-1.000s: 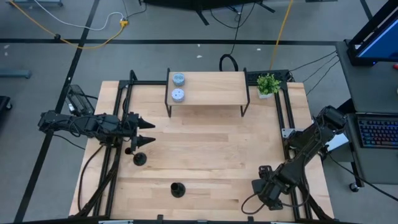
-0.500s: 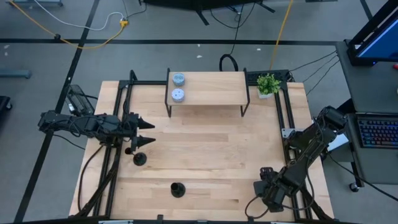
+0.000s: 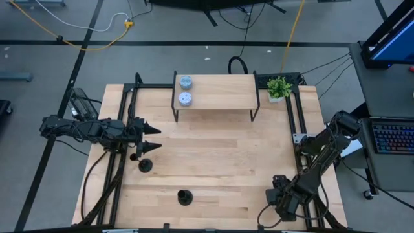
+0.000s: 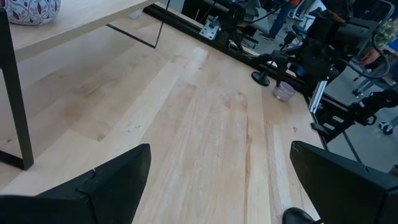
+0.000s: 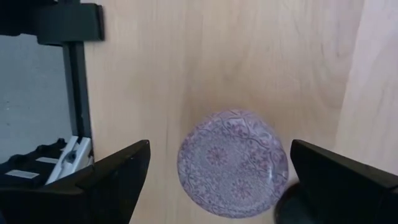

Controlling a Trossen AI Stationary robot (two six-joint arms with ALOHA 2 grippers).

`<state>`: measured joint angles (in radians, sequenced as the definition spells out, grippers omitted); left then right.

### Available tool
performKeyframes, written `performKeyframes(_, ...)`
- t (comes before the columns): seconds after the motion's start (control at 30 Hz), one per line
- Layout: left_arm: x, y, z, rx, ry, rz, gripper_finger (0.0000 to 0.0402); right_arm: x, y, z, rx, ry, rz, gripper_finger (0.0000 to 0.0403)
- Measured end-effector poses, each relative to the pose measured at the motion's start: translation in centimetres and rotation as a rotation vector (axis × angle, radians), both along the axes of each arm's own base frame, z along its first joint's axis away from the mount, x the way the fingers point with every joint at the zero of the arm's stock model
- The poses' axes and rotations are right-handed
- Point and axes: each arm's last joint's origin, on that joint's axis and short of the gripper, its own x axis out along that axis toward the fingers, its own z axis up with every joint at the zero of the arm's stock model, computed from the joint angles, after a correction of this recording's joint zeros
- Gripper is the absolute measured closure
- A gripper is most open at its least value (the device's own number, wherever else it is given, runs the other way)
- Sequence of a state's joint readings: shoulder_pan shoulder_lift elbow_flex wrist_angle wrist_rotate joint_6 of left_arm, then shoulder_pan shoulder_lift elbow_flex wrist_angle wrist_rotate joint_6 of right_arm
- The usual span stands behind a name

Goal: Pick & Place candle stick holders
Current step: Put the pink scented candle on the shelf

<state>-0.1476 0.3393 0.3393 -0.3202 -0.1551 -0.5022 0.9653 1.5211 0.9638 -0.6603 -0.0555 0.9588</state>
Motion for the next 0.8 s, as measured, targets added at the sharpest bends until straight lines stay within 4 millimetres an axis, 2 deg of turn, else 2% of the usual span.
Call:
performKeyframes(0.3,0.0,0.0,0.0,0.002,0.0,-0.001,0.0009,-0.3,0.1,-0.2,-0.007,-0.001,0.005,0.0023)
performKeyframes(0.53,0.0,0.0,0.0,0.008,0.001,-0.002,0.0009,-1.3,-0.3,-1.5,-0.027,0.031,-0.019,0.0023)
performKeyframes(0.8,0.0,0.0,0.0,0.005,0.003,-0.002,0.0009,-1.3,-0.5,-2.3,-0.005,0.017,-0.023,0.0023)
